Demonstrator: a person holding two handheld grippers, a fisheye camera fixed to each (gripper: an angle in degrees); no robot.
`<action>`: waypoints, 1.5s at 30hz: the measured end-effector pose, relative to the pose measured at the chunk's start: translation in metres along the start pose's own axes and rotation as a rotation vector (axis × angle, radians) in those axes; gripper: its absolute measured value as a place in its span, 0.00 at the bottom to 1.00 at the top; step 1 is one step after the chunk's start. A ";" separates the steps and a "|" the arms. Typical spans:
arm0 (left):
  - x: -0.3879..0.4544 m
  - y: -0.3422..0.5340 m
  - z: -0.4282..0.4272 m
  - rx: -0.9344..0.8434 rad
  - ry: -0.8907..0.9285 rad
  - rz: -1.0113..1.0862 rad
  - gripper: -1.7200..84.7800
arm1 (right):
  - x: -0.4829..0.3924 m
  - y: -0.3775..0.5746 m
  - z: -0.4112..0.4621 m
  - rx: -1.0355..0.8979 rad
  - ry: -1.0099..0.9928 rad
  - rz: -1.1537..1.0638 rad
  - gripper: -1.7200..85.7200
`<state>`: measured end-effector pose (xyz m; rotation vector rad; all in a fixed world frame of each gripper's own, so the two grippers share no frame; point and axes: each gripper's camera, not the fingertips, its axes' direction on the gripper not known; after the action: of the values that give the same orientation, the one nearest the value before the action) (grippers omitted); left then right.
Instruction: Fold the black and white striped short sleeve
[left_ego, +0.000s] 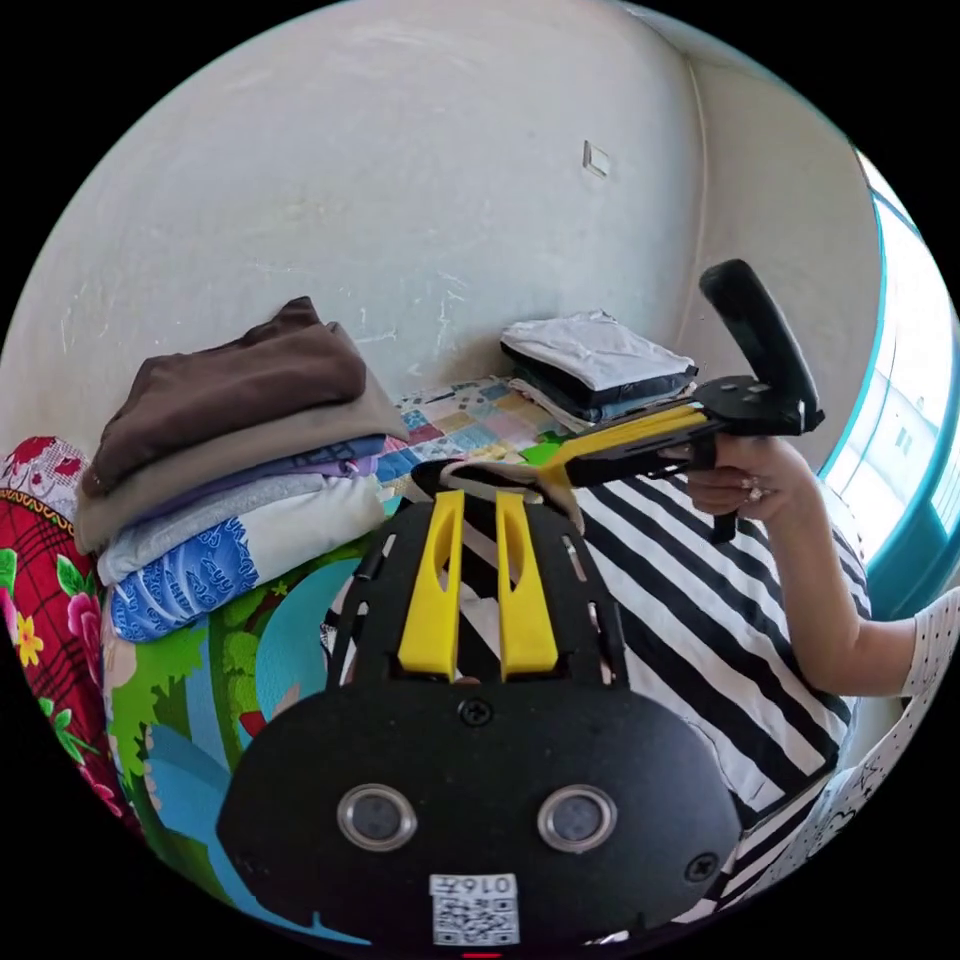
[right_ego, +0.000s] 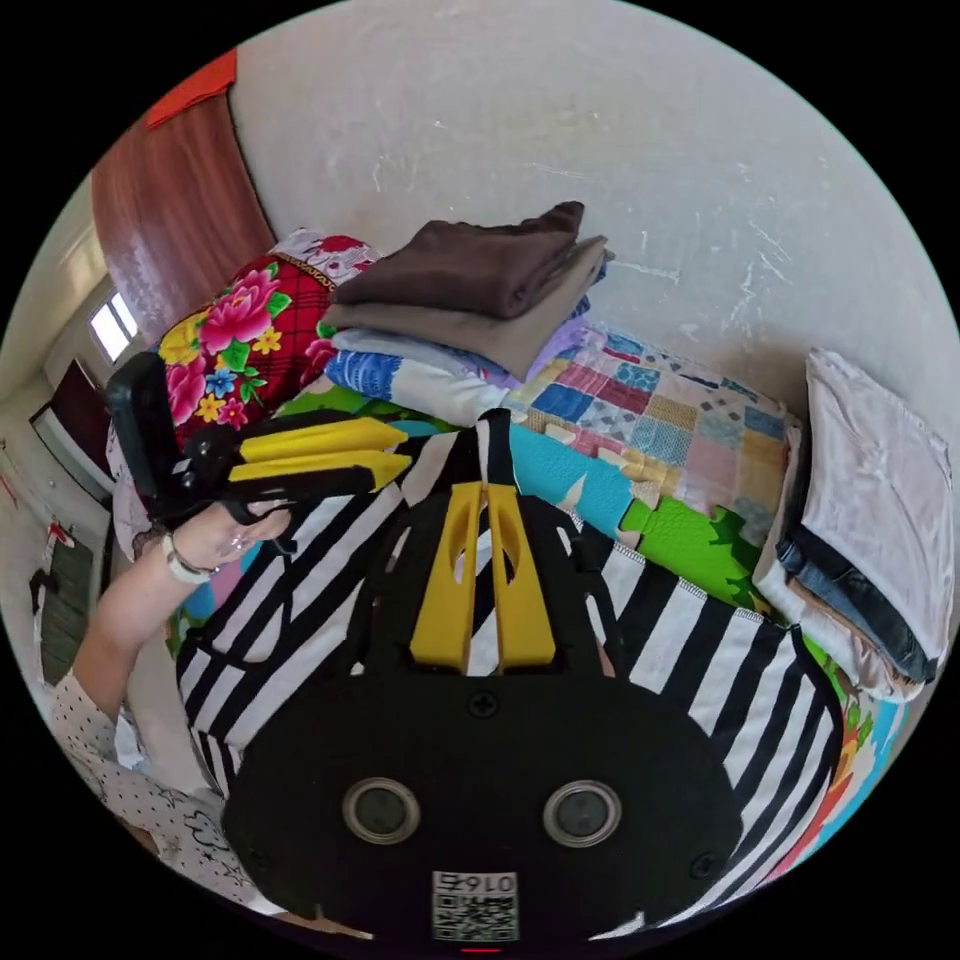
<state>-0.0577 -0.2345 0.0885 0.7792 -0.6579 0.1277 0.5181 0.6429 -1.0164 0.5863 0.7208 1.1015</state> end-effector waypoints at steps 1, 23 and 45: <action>0.002 0.000 0.005 -0.015 -0.008 0.002 0.06 | -0.003 -0.003 -0.010 -0.005 0.006 -0.040 0.02; 0.047 0.034 0.108 -0.278 -0.177 0.058 0.01 | -0.010 -0.065 0.023 -0.324 0.174 -0.245 0.11; 0.058 0.030 0.169 -0.336 -0.347 -0.007 0.04 | 0.016 -0.069 -0.057 -0.155 0.019 -0.231 0.02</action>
<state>-0.1071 -0.3365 0.2296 0.4805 -0.9758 -0.1259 0.5189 0.6376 -1.1072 0.3514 0.6940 0.9385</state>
